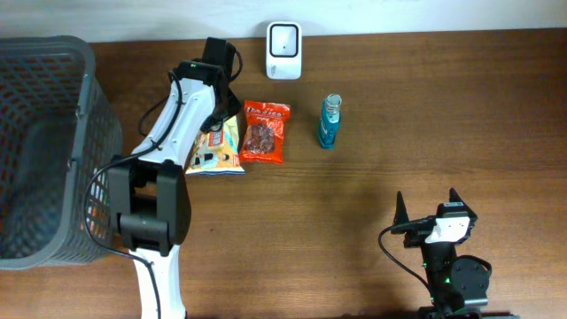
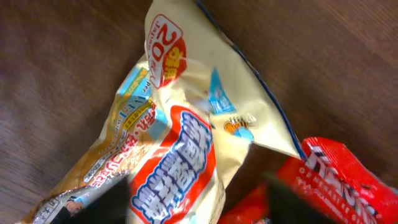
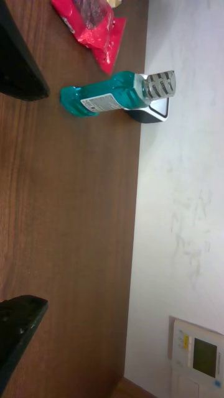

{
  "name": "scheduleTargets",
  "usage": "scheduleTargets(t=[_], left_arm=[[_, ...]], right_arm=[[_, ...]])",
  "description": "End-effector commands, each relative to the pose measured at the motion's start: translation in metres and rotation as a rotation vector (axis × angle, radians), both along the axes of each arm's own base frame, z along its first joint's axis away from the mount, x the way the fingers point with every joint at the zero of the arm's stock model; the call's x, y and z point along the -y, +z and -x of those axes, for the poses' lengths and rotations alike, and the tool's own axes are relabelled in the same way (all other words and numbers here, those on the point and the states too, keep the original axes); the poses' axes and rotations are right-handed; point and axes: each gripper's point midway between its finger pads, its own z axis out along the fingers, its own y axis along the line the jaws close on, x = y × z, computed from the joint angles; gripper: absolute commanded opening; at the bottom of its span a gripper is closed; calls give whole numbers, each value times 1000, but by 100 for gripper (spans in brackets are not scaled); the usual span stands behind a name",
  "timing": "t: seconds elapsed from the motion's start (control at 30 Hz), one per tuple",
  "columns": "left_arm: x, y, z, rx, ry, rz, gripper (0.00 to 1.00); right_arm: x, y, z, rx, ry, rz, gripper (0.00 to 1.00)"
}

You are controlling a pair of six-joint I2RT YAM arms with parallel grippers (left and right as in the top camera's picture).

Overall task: Scan the item barcode
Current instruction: 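Place yellow snack bag on table left of red bag, then reach left gripper into basket and grasp green Kleenex pack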

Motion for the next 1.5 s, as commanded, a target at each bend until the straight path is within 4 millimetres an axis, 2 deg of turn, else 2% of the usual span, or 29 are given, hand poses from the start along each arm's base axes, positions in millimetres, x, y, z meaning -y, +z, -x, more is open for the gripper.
scheduleTargets(t=[0.0,0.07,0.13,0.23,0.27,0.3,0.4,0.43,0.53,0.63,0.73,0.8,0.87,0.97,1.03,1.07,1.17,1.23,1.33,1.37,1.47], left_arm=[[15,31,-17,59,-157,29,82],[21,63,-23,99,-215,49,82],[18,109,-23,147,-215,52,82],[13,185,-5,226,-306,21,80],[9,215,7,261,-382,-22,87],[4,234,14,290,-402,-45,99],[-25,281,41,358,-356,-75,99],[-47,300,56,385,-311,-84,99],[-82,324,81,426,-236,-55,99],[-144,343,115,460,-78,-35,99],[-189,351,134,495,28,-13,99],[-219,351,145,494,103,-28,99],[-255,334,158,439,211,-29,99],[-287,302,174,331,319,-5,99],[-306,272,185,242,387,22,99],[-317,251,189,196,420,44,99],[-328,208,189,113,392,79,100],[-328,173,188,47,337,104,94],[-319,128,196,-50,322,167,86],[-313,111,199,-85,289,189,86],[-307,78,205,-133,287,222,87]], right_arm=[[3,-3,0,-5,-15,-7,99],[3,-3,0,-6,-15,-7,98],[3,-3,0,-5,-15,-7,98],[3,-3,0,-6,-16,-7,98],[3,-3,0,-6,-15,-7,98],[3,-3,0,-6,-15,-7,98],[3,-3,0,-6,-15,-7,98],[3,-3,0,-5,-15,-7,98],[3,-3,0,-6,-15,-7,98],[3,-3,0,-6,-16,-7,98],[3,-3,0,-6,-15,-7,98],[3,-3,0,-6,-15,-7,98],[3,-3,0,-6,-16,-7,98],[3,-3,0,-6,-15,-7,98],[3,-3,0,-6,-15,-7,98],[3,-3,0,-5,-15,-7,98],[3,-3,0,-6,-16,-7,98],[3,-3,0,-6,-16,-7,98],[3,-3,0,-6,-15,-7,98],[3,-3,0,-5,-15,-7,98],[3,-3,0,-5,-15,-7,98]])
